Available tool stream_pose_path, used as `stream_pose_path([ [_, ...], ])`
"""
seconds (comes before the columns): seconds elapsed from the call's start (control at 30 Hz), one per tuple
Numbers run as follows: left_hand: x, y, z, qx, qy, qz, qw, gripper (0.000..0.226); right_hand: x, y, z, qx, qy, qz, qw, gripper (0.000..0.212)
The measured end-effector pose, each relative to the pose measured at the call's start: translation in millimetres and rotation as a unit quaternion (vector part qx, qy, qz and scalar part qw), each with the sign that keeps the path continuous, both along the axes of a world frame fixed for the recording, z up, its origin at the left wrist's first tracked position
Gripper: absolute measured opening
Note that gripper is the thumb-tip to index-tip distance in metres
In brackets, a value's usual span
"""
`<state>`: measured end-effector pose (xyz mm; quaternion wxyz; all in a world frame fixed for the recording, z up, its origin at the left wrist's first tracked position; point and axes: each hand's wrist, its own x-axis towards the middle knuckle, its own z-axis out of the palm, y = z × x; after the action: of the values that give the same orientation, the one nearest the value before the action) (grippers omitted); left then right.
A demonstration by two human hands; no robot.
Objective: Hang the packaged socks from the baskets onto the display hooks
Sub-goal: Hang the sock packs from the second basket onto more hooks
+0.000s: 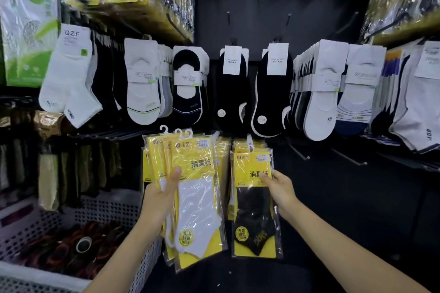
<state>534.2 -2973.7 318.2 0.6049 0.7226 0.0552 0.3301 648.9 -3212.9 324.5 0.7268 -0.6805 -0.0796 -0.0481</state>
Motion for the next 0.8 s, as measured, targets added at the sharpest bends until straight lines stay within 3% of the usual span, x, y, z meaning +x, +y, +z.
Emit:
stream_pose_path([
  [0.1,5,-1,-2,0.000,-0.005,-0.006,1.000,0.053,18,11,-6,0.016,0.038,-0.021,0.999,0.008],
  [0.2,11,0,-7,-0.008,-0.014,-0.015,1.000,0.042,35,19,-11,0.041,0.089,-0.040,0.994,0.008],
  [0.37,15,0,-11,-0.017,-0.006,-0.017,1.000,0.036,54,20,-24,0.039,0.166,-0.106,0.980,0.036],
  [0.53,13,-5,-15,-0.009,-0.013,-0.017,1.000,0.031,45,2,-42,0.045,0.187,-0.149,0.970,0.038],
  [0.67,9,-16,-18,-0.030,0.003,-0.038,0.999,0.039,7,2,-30,0.071,0.144,-0.023,0.987,0.025],
  [0.8,1,-43,-16,-0.042,0.004,-0.084,0.996,0.048,-39,15,-9,0.008,0.047,0.094,0.994,0.029],
])
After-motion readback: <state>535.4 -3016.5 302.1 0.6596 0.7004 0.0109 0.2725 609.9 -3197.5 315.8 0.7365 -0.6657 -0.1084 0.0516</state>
